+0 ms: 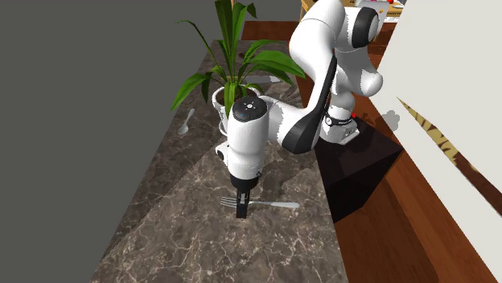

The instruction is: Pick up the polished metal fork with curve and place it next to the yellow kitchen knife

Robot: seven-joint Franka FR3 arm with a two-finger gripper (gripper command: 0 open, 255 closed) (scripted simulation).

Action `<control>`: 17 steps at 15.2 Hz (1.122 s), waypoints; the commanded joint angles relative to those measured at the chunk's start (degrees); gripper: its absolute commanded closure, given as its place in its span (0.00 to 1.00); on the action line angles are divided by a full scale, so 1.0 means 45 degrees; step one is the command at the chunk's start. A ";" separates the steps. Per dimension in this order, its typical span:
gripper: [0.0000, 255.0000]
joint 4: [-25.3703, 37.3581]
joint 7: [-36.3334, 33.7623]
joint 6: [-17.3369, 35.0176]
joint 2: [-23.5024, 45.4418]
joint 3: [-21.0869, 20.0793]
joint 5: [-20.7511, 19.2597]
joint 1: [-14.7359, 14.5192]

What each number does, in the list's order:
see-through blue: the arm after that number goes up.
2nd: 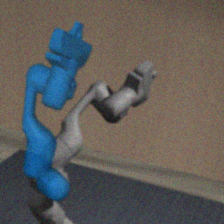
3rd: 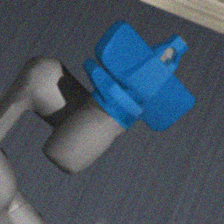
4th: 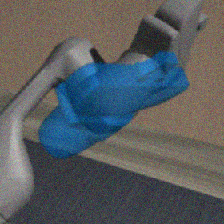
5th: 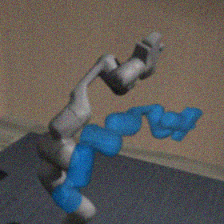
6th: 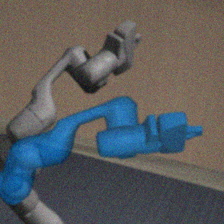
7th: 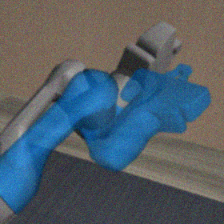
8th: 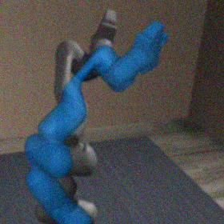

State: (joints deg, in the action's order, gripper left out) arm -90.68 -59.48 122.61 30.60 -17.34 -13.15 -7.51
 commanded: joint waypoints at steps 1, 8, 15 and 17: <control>0.00 0.0000 0.0000 0.0000 0.0000 0.0000 0.0000 0.0000; 1.00 -0.0067 -0.0045 0.0028 -0.0035 -0.0013 -0.0001 -0.0025; 1.00 0.0280 0.0092 -0.0539 -0.0272 -0.0067 0.0117 0.0027; 1.00 0.0441 0.0136 -0.0817 -0.0396 -0.0097 0.0172 0.0035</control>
State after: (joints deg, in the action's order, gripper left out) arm -88.95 -58.93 119.53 29.15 -17.69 -12.51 -7.35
